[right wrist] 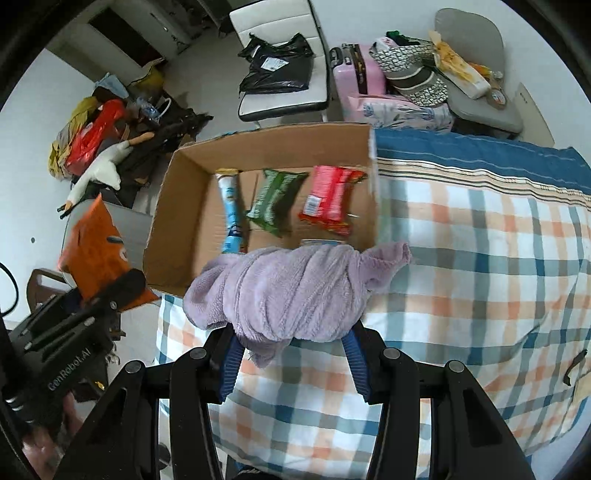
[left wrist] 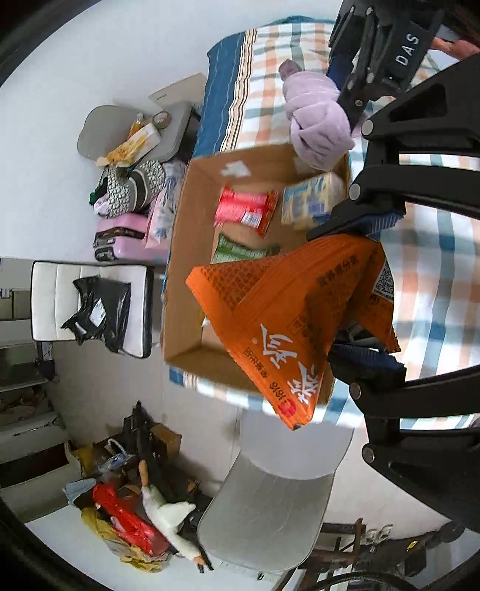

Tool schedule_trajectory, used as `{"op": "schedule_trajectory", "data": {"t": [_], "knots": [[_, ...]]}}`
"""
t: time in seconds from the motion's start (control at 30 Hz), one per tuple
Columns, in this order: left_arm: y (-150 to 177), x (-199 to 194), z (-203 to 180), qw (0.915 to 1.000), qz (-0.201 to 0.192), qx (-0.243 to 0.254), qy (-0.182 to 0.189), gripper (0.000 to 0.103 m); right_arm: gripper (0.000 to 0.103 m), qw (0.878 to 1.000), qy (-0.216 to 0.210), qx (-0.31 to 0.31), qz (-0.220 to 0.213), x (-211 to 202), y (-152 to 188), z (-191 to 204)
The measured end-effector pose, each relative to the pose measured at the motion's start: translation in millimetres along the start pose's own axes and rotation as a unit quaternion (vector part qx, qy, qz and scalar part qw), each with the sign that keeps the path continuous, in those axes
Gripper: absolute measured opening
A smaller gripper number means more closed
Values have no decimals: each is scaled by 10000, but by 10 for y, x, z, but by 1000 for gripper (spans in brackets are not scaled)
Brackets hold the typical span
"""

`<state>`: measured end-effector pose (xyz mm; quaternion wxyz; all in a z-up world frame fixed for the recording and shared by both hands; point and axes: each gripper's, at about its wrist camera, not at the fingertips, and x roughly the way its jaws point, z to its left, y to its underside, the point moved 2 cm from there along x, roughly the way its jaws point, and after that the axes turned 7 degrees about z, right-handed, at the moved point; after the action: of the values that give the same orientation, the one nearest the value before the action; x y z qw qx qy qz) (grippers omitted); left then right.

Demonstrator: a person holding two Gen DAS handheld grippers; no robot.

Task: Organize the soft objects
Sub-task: 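Carry the orange bag and lilac cloth into the box and release both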

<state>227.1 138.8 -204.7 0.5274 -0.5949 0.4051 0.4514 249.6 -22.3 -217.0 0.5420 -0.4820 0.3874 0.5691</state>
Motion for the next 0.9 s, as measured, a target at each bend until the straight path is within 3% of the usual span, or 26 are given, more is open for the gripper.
{"op": "schedule_trajectory", "data": {"t": [0.17,0.33,0.57,0.83,0.9], "knots": [[-102,148,210,9999,90,25,-37,49,52,9999,103,-97,93,177,-88,301],[-230,516,315,9989,451,97,-24,49,52,9993,248,-76,287,506,-215,431],[-331,1069,429,9939,1079,110,208,49,52,9968,428,103,669,1071,-344,424],[-318,1441,439,9871,1543,203,385,50,54,9945,551,218,865,1363,-427,378],[-316,1501,419,9848,1680,268,339,50,59,9940,554,223,922,1411,-452,367]]}}
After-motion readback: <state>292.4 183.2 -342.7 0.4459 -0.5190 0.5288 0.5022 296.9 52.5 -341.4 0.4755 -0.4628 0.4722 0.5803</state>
